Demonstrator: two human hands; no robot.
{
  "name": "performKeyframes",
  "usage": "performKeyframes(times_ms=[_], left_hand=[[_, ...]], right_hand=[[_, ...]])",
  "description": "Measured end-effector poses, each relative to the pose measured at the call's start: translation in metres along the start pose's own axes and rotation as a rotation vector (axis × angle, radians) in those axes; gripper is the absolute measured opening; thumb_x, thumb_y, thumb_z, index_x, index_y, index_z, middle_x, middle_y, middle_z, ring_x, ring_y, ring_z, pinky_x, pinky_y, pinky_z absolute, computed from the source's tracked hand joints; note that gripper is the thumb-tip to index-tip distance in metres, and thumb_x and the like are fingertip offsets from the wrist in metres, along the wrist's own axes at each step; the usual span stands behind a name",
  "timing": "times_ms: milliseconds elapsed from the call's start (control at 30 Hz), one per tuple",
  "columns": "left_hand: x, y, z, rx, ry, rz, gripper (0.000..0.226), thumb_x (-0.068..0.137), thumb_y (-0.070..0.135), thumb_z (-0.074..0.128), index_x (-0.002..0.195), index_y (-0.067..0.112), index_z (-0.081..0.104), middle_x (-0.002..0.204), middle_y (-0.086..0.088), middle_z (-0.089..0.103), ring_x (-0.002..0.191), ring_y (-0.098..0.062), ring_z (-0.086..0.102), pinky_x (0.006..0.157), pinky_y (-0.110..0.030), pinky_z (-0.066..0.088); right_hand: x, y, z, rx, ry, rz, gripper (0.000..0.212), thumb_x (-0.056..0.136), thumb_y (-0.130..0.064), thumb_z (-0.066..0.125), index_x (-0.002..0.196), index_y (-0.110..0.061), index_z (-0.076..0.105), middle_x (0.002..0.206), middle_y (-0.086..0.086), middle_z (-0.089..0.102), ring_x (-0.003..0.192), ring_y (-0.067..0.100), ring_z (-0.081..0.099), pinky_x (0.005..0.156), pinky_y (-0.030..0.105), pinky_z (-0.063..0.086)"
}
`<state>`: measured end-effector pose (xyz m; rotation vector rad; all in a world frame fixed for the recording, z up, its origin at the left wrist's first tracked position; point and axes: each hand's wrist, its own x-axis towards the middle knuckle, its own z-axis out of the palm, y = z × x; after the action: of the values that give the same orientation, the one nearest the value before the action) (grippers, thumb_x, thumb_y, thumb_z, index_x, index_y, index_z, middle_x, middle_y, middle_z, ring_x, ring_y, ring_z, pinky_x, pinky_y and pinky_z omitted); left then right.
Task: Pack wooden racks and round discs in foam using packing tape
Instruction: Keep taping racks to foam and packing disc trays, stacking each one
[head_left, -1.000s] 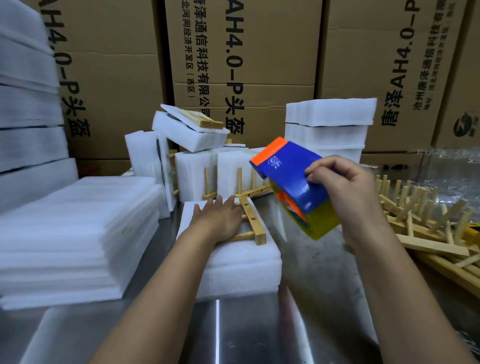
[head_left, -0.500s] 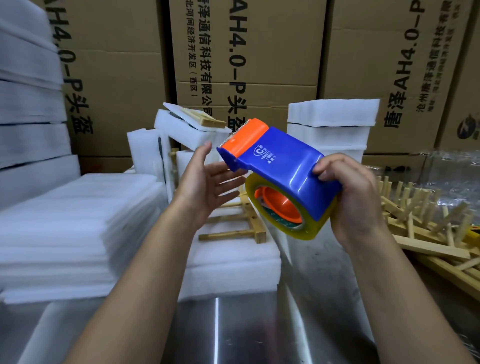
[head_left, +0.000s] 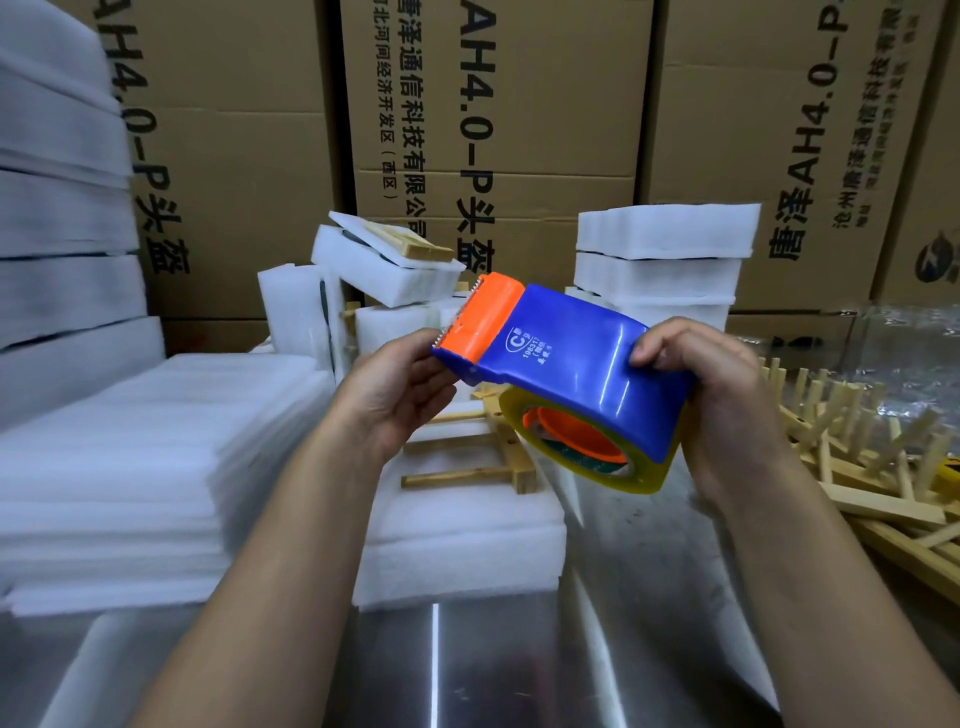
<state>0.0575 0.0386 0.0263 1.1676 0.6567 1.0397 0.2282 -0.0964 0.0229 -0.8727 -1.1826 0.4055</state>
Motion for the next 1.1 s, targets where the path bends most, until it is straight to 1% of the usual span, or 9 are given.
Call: performKeyframes(times_ms=[200, 367, 433, 533, 600, 700, 833, 967, 1100], left_hand=[[0.001, 0.0, -0.002, 0.014, 0.111, 0.014, 0.014, 0.083, 0.013, 0.061, 0.07, 0.011, 0.062, 0.044, 0.003, 0.058, 0.041, -0.004, 0.058, 0.041, -0.014, 0.044], [-0.002, -0.002, 0.006, -0.163, 0.116, -0.054, 0.007, 0.084, 0.012, 0.065, 0.078, 0.008, 0.063, 0.055, -0.001, 0.068, 0.045, -0.004, 0.062, 0.04, -0.014, 0.046], [-0.003, -0.003, 0.01, -0.227, 0.104, -0.092, 0.008, 0.085, 0.012, 0.064, 0.078, 0.008, 0.062, 0.053, -0.001, 0.067, 0.044, -0.004, 0.062, 0.039, -0.013, 0.046], [-0.006, -0.004, 0.014, -0.244, 0.087, -0.085, 0.008, 0.085, 0.011, 0.064, 0.078, 0.007, 0.064, 0.055, -0.003, 0.068, 0.044, -0.005, 0.063, 0.04, -0.014, 0.048], [-0.007, -0.005, 0.016, -0.172, 0.101, -0.025, 0.008, 0.085, 0.011, 0.064, 0.077, 0.008, 0.065, 0.057, -0.003, 0.069, 0.046, -0.005, 0.064, 0.042, -0.014, 0.048], [-0.007, -0.008, 0.019, 0.012, 0.19, 0.113, 0.013, 0.083, 0.014, 0.064, 0.07, 0.011, 0.066, 0.052, 0.001, 0.067, 0.047, -0.004, 0.063, 0.043, -0.014, 0.047], [-0.009, -0.009, 0.012, 0.164, 0.274, 0.225, 0.017, 0.081, 0.025, 0.071, 0.069, 0.015, 0.067, 0.049, 0.003, 0.065, 0.045, -0.003, 0.06, 0.042, -0.015, 0.047], [-0.01, -0.006, 0.01, 0.335, 0.358, 0.357, 0.022, 0.082, 0.025, 0.071, 0.061, 0.021, 0.064, 0.045, 0.011, 0.062, 0.041, 0.002, 0.057, 0.041, -0.012, 0.046], [-0.014, 0.0, 0.007, 0.527, 0.461, 0.518, 0.025, 0.082, 0.028, 0.071, 0.059, 0.026, 0.064, 0.046, 0.015, 0.062, 0.043, 0.004, 0.057, 0.043, -0.013, 0.044]], right_hand=[[0.019, -0.008, -0.029, -0.087, -0.331, 0.12, 0.021, 0.069, -0.023, 0.061, 0.082, -0.028, 0.076, 0.092, -0.008, 0.072, 0.084, 0.01, 0.066, 0.067, 0.02, 0.054], [0.029, 0.004, -0.041, -0.104, -0.359, 0.181, 0.048, 0.059, -0.006, 0.068, 0.102, -0.025, 0.059, 0.089, -0.012, 0.071, 0.076, 0.011, 0.066, 0.067, 0.021, 0.055], [0.025, 0.013, -0.046, -0.281, -0.375, 0.143, 0.066, 0.054, -0.009, 0.08, 0.108, -0.036, 0.054, 0.103, -0.01, 0.065, 0.083, 0.011, 0.067, 0.07, 0.022, 0.055], [0.018, 0.024, -0.049, -0.414, -0.242, 0.013, 0.07, 0.059, -0.01, 0.084, 0.108, -0.051, 0.054, 0.125, 0.004, 0.051, 0.098, 0.023, 0.064, 0.076, 0.033, 0.057], [0.015, 0.028, -0.049, -0.443, -0.118, -0.113, 0.069, 0.061, -0.011, 0.078, 0.107, -0.056, 0.055, 0.132, 0.003, 0.046, 0.109, 0.023, 0.059, 0.079, 0.033, 0.056], [0.011, 0.028, -0.046, -0.611, -0.063, -0.269, 0.071, 0.057, -0.018, 0.074, 0.111, -0.059, 0.051, 0.136, -0.012, 0.035, 0.124, 0.002, 0.042, 0.085, 0.022, 0.051], [0.004, 0.033, -0.041, -0.67, -0.094, -0.351, 0.076, 0.062, -0.002, 0.083, 0.116, -0.045, 0.051, 0.135, -0.009, 0.033, 0.118, -0.02, 0.032, 0.082, 0.005, 0.046], [0.003, 0.035, -0.037, -0.714, -0.097, -0.347, 0.081, 0.062, -0.002, 0.08, 0.118, -0.05, 0.046, 0.136, -0.013, 0.028, 0.121, -0.02, 0.026, 0.082, 0.002, 0.043], [0.011, 0.038, -0.036, -0.679, -0.117, -0.313, 0.089, 0.063, 0.001, 0.079, 0.12, -0.059, 0.044, 0.135, -0.02, 0.027, 0.126, 0.0, 0.034, 0.082, 0.0, 0.041]])
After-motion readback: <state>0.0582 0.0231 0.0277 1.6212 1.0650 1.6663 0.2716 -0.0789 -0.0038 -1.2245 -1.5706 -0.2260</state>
